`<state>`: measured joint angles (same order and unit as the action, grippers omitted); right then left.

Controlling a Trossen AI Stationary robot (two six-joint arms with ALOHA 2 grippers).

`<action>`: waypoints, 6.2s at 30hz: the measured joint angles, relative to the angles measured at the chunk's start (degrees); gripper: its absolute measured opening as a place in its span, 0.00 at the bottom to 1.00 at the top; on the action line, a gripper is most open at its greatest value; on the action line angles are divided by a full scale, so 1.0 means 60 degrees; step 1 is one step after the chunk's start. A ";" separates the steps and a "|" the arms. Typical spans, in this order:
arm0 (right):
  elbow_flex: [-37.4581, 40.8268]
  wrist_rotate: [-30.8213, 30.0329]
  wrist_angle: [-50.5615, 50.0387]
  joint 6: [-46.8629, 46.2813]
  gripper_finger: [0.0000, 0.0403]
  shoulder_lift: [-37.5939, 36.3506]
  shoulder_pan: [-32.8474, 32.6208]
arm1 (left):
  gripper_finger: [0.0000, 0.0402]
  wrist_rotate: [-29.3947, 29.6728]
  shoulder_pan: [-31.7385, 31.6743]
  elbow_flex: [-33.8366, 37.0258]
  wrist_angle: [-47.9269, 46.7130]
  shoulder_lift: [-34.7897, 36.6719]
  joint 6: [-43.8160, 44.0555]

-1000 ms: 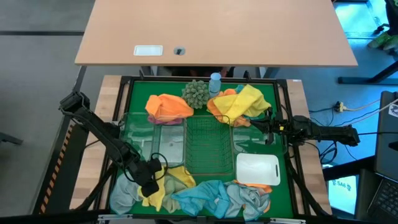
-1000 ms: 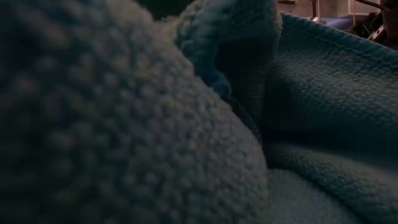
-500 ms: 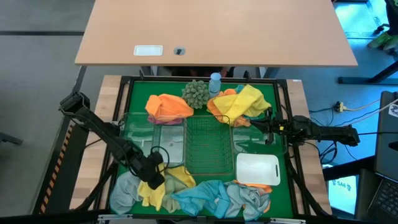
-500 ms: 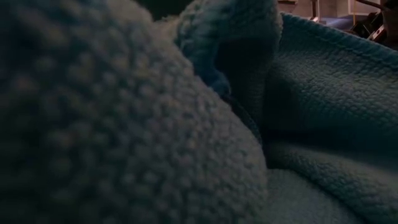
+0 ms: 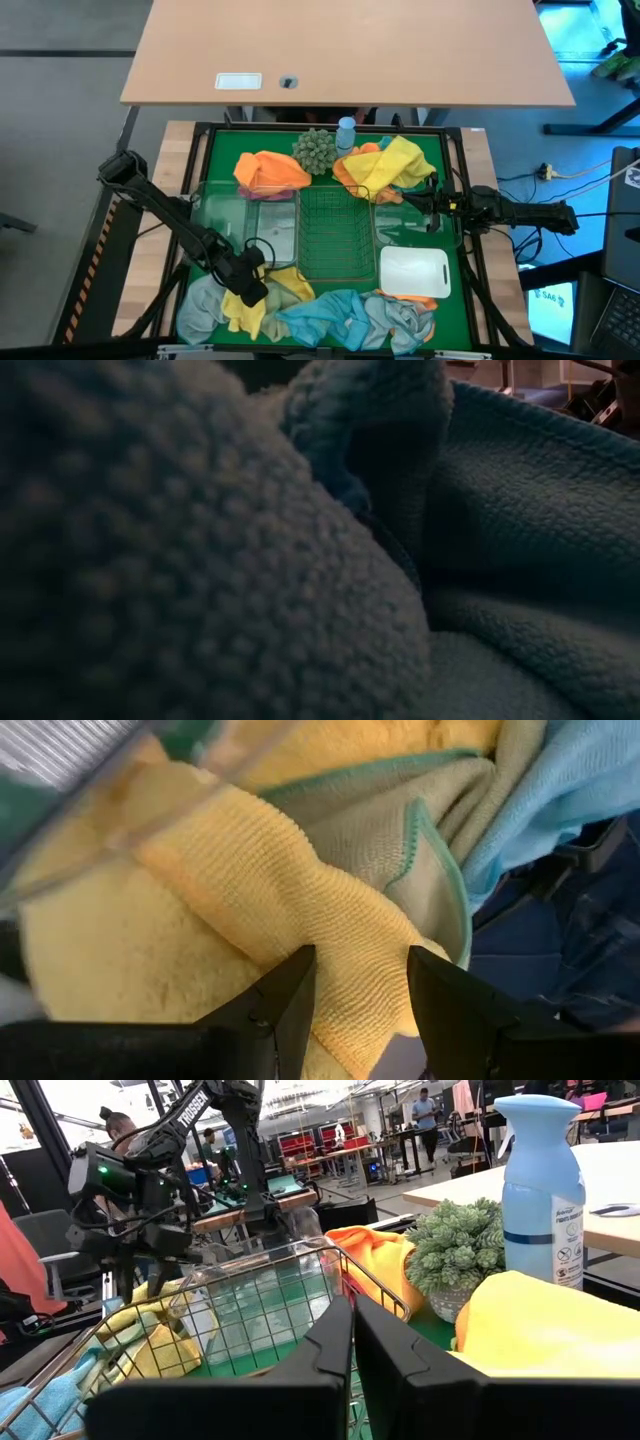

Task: Sort microfiber towel by color & place in baskets
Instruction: Put the bottom left yellow microfiber cloth into the middle transparent bin

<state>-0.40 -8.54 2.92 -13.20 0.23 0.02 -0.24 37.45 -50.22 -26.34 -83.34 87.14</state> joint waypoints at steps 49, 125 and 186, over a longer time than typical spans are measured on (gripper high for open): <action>0.0000 0.0025 0.0001 -0.0001 0.04 0.0000 -0.0001 | 0.00 0.2943 -0.0007 0.0069 -0.0006 0.2840 -0.0876; 0.0000 0.0029 0.0004 -0.0001 0.04 0.0000 0.0001 | 0.08 0.2202 0.0000 0.0055 0.1076 0.1131 0.0129; -0.0002 0.0029 0.0000 0.0000 0.04 0.0000 -0.0002 | 0.00 0.7842 -0.2096 0.0055 0.6266 0.5333 -0.8731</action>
<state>-0.42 -8.36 2.92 -13.20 0.23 0.01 46.81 24.88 -49.89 11.26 -51.34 34.76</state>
